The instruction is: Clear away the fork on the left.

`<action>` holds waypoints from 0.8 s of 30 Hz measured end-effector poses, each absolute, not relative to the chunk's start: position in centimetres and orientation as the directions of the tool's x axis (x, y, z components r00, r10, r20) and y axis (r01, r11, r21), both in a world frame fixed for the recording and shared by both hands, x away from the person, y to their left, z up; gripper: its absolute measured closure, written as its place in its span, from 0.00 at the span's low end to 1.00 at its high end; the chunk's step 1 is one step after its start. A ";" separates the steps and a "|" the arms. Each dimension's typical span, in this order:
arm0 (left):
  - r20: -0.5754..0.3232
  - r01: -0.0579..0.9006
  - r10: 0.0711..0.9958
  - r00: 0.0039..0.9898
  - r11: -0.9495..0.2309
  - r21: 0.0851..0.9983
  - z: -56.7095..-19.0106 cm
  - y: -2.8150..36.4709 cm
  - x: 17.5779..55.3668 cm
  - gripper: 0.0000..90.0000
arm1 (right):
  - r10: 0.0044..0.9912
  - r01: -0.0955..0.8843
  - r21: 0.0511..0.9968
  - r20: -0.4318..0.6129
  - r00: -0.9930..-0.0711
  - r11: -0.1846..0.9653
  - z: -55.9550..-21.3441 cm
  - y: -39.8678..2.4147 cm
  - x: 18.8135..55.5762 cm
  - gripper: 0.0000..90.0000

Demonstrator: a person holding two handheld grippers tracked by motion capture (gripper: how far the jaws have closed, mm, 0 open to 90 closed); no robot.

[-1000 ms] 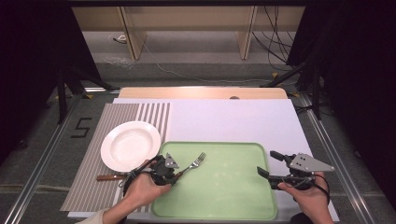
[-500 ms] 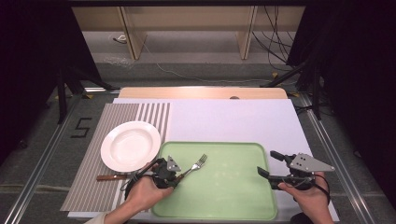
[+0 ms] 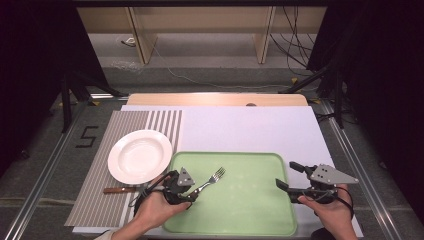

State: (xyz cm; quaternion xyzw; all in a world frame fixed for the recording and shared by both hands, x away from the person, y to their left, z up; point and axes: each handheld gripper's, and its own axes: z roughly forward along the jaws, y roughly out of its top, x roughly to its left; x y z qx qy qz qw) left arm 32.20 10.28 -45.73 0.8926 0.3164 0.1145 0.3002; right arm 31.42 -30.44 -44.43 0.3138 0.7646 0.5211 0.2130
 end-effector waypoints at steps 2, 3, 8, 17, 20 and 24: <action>0.033 0.484 0.643 0.765 -0.608 0.630 -45.0 10.9 32.5 0.65 | 0.704 0.258 0.931 0.000 -0.711 0.260 -44.4 -30.5 31.4 0.26; 0.053 0.480 0.649 0.759 -0.613 0.628 -44.8 11.4 32.8 0.71 | 0.703 0.258 0.931 0.001 -0.711 0.260 -44.4 -30.5 31.4 0.26; 0.081 0.489 0.639 0.765 -0.658 0.573 -45.5 12.5 33.5 0.99 | 0.703 0.258 0.930 0.000 -0.712 0.262 -44.4 -30.4 31.4 0.26; 0.061 0.507 0.603 0.795 -0.717 0.479 -46.5 12.2 32.7 1.00 | 0.703 0.256 0.931 0.000 -0.711 0.259 -44.4 -30.5 31.4 0.26; 0.051 0.509 0.594 0.803 -0.727 0.462 -46.7 12.3 32.3 1.00 | 0.703 0.256 0.931 0.000 -0.711 0.260 -44.4 -30.5 31.4 0.26; 0.043 0.514 0.597 0.801 -0.724 0.461 -46.7 12.5 31.7 1.00 | 0.703 0.259 0.930 0.002 -0.712 0.260 -44.4 -30.4 31.4 0.26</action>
